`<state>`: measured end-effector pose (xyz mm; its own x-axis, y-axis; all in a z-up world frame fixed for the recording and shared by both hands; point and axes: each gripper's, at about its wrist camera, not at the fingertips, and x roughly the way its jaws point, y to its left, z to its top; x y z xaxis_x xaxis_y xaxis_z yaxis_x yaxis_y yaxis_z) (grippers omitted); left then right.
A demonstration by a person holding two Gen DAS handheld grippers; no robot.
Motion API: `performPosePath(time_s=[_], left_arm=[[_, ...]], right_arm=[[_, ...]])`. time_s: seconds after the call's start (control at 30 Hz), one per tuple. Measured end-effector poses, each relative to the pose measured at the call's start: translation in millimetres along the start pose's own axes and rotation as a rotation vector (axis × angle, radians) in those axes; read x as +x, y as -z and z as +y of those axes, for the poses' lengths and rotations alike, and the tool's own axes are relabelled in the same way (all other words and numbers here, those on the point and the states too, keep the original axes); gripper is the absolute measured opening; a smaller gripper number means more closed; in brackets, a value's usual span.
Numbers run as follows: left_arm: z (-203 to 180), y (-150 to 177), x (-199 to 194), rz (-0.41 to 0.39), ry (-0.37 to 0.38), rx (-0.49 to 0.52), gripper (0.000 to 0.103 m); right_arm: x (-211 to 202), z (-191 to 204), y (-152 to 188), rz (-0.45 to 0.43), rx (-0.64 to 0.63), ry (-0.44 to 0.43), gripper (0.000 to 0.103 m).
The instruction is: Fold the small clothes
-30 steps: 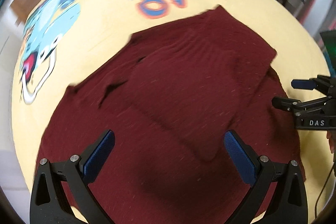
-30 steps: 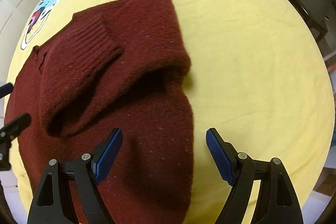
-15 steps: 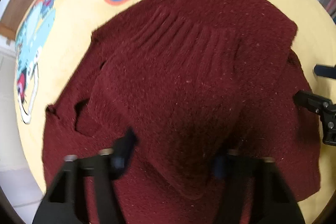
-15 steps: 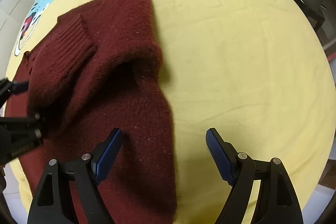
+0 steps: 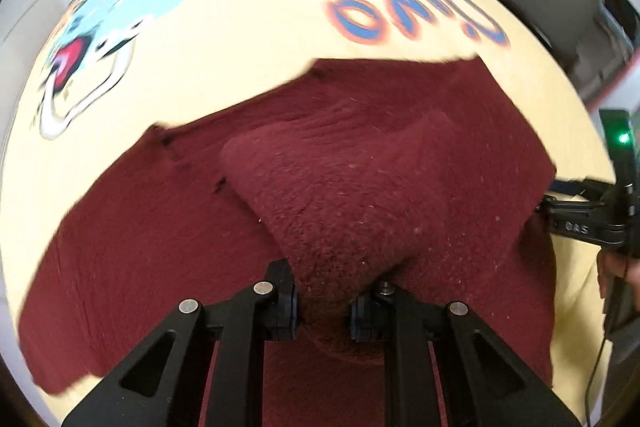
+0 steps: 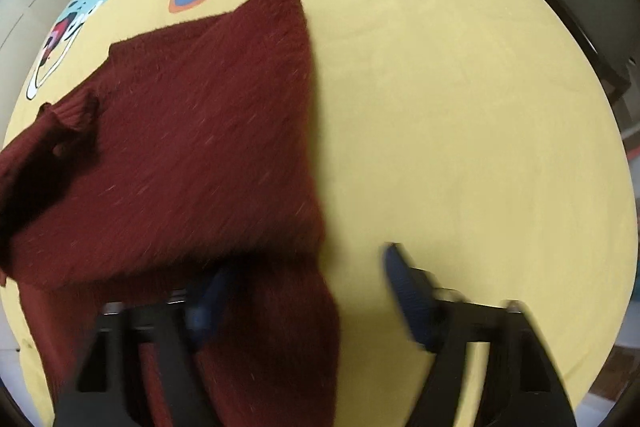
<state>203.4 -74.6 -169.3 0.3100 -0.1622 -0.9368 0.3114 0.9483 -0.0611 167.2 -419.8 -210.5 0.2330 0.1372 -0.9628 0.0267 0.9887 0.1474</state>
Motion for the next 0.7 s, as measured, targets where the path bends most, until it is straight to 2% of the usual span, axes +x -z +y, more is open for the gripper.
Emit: performPosePath(time_s=[0.03,0.1,0.17,0.3,0.37,0.47,0.5,0.57,0.6,0.7], left_arm=[[10.4,2.5,-0.4,-0.008,-0.001,-0.03,0.015],[26.5,13.8,-1.4,-0.016,0.001,-0.089,0.015],[49.2,12.4,-7.0,-0.006,0.019,-0.154,0.015],[78.4,30.4,-11.6,0.011,0.042,-0.262,0.016],[68.7,49.6,-21.9,0.021,0.052,-0.305,0.018],[77.5,68.0,-25.6,0.055,0.086,-0.371,0.019],[76.3,69.7,-26.4,0.062,0.087,-0.38,0.019],[83.1,78.7,-28.2,0.074,0.076,-0.398,0.019],[87.0,82.9,-29.7,0.077,0.065,-0.409,0.02],[100.4,93.7,-34.3,0.08,0.057,-0.455,0.029]], right_arm=[[1.5,4.3,-4.9,0.004,0.003,-0.027,0.02],[1.6,4.3,-5.1,0.009,-0.011,-0.013,0.016],[1.7,6.9,-2.4,0.015,-0.032,0.008,0.016],[6.6,15.8,-3.2,0.025,-0.052,0.016,0.016],[1.0,16.9,-0.3,0.025,-0.057,0.021,0.016],[3.7,23.1,-7.4,0.032,-0.058,0.018,0.016],[11.2,37.0,-12.1,0.034,-0.059,0.02,0.016],[10.1,37.8,-12.1,0.036,-0.063,0.024,0.016],[18.2,45.6,-22.8,0.037,-0.063,0.025,0.016],[19.3,51.3,-26.7,0.039,-0.061,0.024,0.017]])
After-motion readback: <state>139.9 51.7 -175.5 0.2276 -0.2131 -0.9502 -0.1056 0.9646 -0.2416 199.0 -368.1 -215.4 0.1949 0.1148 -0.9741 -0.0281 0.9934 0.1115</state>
